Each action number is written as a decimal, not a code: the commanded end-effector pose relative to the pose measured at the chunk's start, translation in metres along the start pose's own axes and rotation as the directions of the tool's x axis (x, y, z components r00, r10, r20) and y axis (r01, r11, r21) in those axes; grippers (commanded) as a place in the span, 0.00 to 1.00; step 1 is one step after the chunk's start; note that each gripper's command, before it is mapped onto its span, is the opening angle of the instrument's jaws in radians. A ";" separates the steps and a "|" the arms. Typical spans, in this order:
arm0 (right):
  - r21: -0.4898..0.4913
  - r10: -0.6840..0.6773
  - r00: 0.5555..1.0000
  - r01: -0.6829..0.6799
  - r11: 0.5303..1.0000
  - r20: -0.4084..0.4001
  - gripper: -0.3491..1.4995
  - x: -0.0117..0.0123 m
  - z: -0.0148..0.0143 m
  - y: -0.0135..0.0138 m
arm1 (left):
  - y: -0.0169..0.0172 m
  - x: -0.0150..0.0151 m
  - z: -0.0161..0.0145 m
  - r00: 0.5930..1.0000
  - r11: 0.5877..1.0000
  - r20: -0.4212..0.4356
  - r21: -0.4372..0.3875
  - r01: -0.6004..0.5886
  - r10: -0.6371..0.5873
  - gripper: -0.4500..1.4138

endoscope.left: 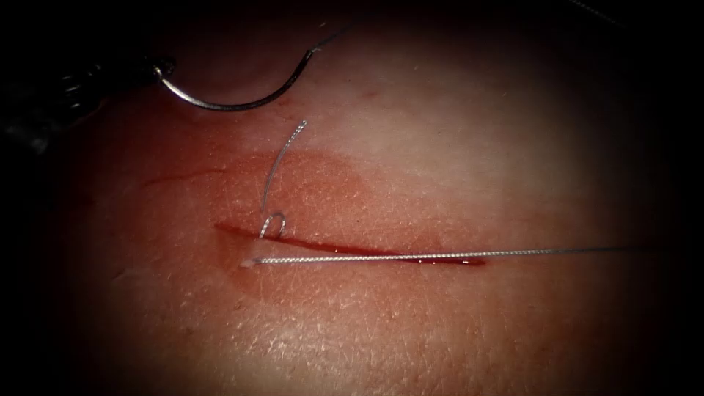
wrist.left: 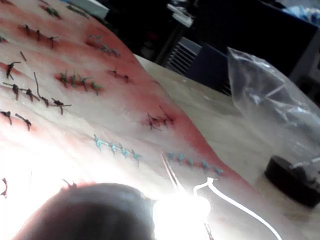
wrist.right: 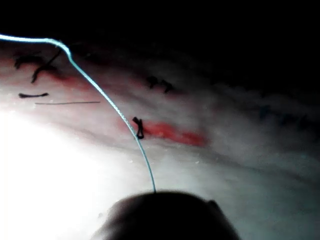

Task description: Wound Closure

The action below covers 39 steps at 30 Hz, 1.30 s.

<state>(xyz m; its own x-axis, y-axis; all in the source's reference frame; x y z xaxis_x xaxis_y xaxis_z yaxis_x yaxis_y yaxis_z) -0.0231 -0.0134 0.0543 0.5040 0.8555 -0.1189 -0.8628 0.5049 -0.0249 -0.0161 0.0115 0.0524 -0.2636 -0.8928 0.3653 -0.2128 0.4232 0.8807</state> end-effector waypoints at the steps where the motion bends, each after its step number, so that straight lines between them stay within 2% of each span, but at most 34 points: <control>1: -0.017 0.024 1.000 -0.024 1.000 -0.002 0.00 -0.0004 -0.0005 0.0027 | -0.0002 -0.0012 0.0007 1.000 1.000 0.003 0.004 -0.008 0.008 0.00; 13: -0.082 0.101 0.995 -0.099 0.992 0.019 0.00 -0.0047 -0.0020 0.0093 | -0.0002 -0.0012 0.0007 1.000 1.000 0.004 0.004 -0.009 0.009 0.00; 21: -0.101 0.113 0.993 -0.110 0.989 0.028 0.00 -0.0050 -0.0022 0.0097 | -0.0002 -0.0011 0.0007 1.000 1.000 0.004 0.004 -0.009 0.009 0.00; 24: -0.105 0.071 0.997 -0.067 0.992 0.034 0.00 -0.0046 -0.0023 0.0092 | -0.0001 -0.0011 0.0007 1.000 1.000 0.001 0.002 -0.010 0.010 0.00; 25: -0.105 0.079 0.997 -0.079 0.991 -0.003 0.64 -0.0040 -0.0023 0.0087 | -0.0001 -0.0011 0.0008 1.000 1.000 0.002 0.002 -0.010 0.010 0.00; 27: -0.075 0.108 0.988 -0.117 0.990 -0.107 0.69 -0.0023 -0.0027 0.0066 | -0.0001 -0.0010 0.0008 1.000 1.000 -0.003 -0.001 -0.011 0.011 0.00; 29: -0.011 0.132 0.979 -0.135 0.991 -0.153 0.69 -0.0012 -0.0029 0.0050 | 0.0000 -0.0009 0.0008 1.000 1.000 -0.003 -0.001 -0.012 0.012 0.00; 31: 0.146 0.158 0.964 -0.128 0.981 -0.214 0.69 0.0022 -0.0032 -0.0003 | 0.0002 -0.0009 0.0007 1.000 1.000 -0.006 -0.002 -0.013 0.013 0.00; 32: 0.189 0.167 0.960 -0.126 0.974 -0.223 0.69 0.0032 -0.0033 -0.0022 | 0.0002 -0.0009 0.0007 1.000 1.000 -0.012 -0.005 -0.014 0.014 0.00; 33: 0.302 0.181 0.948 -0.097 0.948 -0.263 0.68 0.0056 -0.0033 -0.0068 | 0.0004 -0.0009 0.0007 1.000 1.000 -0.021 -0.012 -0.015 0.014 0.00; 35: 0.373 0.175 0.939 -0.055 0.926 -0.296 0.65 0.0080 -0.0033 -0.0116 | 0.0006 -0.0010 0.0005 0.999 0.999 -0.029 -0.047 -0.017 0.016 0.00; 36: 0.387 0.170 0.937 -0.040 0.921 -0.306 0.64 0.0087 -0.0033 -0.0130 | 0.0007 -0.0011 0.0004 0.999 0.998 -0.031 -0.059 -0.013 0.011 0.00; 37: 0.439 0.153 0.927 0.014 0.899 -0.341 0.65 0.0108 -0.0035 -0.0168 | 0.0010 -0.0014 0.0001 0.999 0.995 -0.027 -0.093 -0.034 0.032 0.00; 38: 0.505 0.166 0.913 0.050 0.861 -0.372 0.56 0.0132 -0.0039 -0.0207 | 0.0011 -0.0017 -0.0004 0.999 0.994 -0.021 -0.104 -0.037 0.035 0.00; 39: 0.534 0.163 0.908 0.076 0.842 -0.387 0.41 0.0142 -0.0041 -0.0223 | 0.0012 -0.0019 -0.0008 0.999 0.991 -0.012 -0.127 -0.040 0.039 0.00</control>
<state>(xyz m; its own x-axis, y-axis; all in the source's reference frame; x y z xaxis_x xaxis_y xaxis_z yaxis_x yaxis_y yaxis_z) 0.0032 -0.0139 0.0499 0.3097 0.8151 -0.4896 -0.6363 0.5603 0.5303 -0.0143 0.0127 0.0542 -0.2596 -0.8781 0.4018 -0.0452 0.4267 0.9033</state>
